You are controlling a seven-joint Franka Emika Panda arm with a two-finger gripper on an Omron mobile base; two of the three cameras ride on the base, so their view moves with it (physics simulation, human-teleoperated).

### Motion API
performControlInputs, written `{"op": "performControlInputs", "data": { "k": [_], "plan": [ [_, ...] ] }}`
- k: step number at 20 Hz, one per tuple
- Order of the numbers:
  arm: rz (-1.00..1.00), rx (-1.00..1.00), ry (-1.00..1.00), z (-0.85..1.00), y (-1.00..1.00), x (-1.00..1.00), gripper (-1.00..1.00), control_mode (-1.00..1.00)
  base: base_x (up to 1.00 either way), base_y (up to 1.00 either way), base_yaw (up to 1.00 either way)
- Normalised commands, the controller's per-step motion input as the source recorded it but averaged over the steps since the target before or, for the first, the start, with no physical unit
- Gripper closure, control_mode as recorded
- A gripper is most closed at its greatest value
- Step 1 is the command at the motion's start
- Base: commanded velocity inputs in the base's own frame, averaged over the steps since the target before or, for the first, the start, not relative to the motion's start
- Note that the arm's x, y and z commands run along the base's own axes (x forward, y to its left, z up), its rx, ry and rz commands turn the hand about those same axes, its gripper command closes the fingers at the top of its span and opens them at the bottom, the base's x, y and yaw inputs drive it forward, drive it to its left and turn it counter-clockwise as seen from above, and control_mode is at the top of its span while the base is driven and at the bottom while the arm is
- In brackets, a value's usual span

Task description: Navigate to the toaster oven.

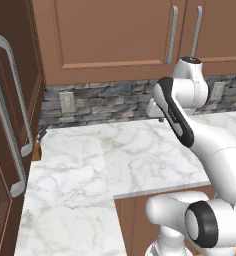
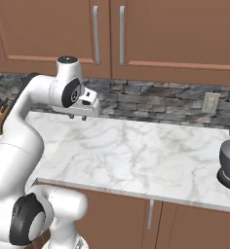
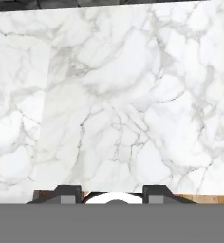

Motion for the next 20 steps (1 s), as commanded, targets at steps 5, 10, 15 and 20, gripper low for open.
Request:
{"op": "performControlInputs", "data": {
  "k": [5,10,15,20],
  "plan": [
    [0.00,0.00,0.00,0.00,0.00,0.00,-1.00,1.00,0.00,0.00,0.00],
    [0.00,0.00,0.00,0.00,0.00,0.00,-1.00,1.00,0.00,0.00,0.00],
    [0.00,0.00,0.00,0.00,0.00,0.00,-1.00,1.00,-0.27,-0.09,-0.08],
    [0.00,0.00,0.00,0.00,0.00,0.00,-1.00,1.00,-0.26,-0.25,-0.74]
  ]
}}
